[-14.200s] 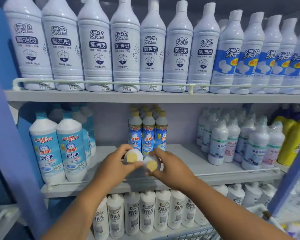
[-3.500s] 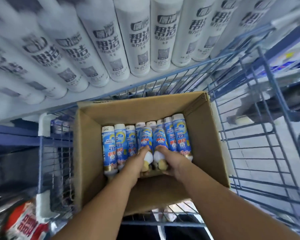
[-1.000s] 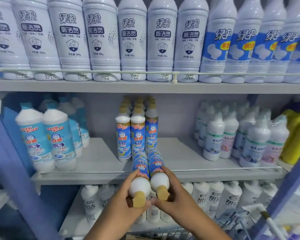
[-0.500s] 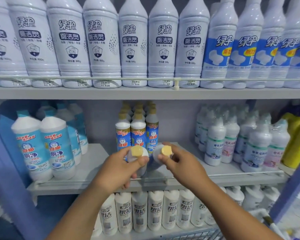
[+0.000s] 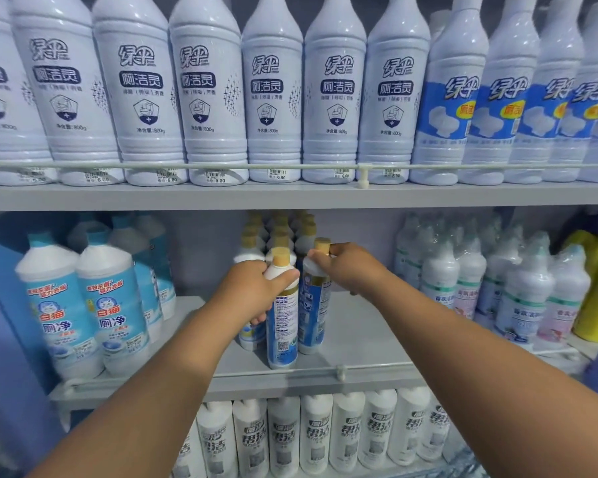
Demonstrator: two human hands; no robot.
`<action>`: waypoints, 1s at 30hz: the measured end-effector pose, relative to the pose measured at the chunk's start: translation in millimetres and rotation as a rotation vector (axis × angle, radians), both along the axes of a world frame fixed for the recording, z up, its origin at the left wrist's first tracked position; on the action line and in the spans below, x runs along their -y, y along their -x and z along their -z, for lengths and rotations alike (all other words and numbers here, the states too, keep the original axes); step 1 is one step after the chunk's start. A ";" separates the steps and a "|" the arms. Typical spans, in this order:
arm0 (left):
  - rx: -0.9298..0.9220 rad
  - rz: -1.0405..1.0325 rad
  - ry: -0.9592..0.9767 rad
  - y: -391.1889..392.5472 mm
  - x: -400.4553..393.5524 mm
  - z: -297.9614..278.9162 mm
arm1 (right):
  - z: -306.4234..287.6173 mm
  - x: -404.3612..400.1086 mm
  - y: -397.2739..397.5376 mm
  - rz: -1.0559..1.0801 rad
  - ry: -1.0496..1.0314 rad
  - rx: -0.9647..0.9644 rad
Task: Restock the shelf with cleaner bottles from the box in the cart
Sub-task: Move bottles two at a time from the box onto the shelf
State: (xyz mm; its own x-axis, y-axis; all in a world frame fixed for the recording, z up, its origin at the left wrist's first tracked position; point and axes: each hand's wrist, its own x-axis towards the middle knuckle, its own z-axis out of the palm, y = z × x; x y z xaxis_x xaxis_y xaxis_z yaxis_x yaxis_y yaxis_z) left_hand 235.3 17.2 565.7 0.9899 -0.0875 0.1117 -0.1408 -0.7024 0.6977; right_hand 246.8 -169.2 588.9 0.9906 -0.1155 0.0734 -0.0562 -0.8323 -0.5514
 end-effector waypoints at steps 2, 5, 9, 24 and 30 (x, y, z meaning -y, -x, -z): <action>0.018 -0.007 0.019 -3.9 0.3 2.5 | -0.3 -5.0 -7.2 -0.020 -0.015 -0.031; 0.034 -0.006 0.005 -7.7 -3.0 4.6 | 2.3 -11.0 -12.7 -0.025 0.019 -0.036; 0.198 -0.042 -0.105 -10.2 -7.3 -3.0 | 0.0 -12.5 -13.0 -0.027 0.043 -0.026; 0.207 0.179 -0.146 -25.7 -8.0 -31.0 | -48.1 -24.5 -2.3 -0.142 0.399 0.086; 0.181 0.158 -0.149 -29.6 -4.9 -34.1 | -52.3 -23.0 0.5 -0.176 0.364 0.077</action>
State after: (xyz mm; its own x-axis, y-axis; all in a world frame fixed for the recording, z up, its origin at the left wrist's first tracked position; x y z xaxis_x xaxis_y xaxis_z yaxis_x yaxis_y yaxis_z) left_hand 264.9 22.1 599.9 0.9277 -0.2679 0.2599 -0.3697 -0.7546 0.5422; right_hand 246.3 -146.1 641.2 0.9830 0.1020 0.1529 0.1339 -0.9672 -0.2158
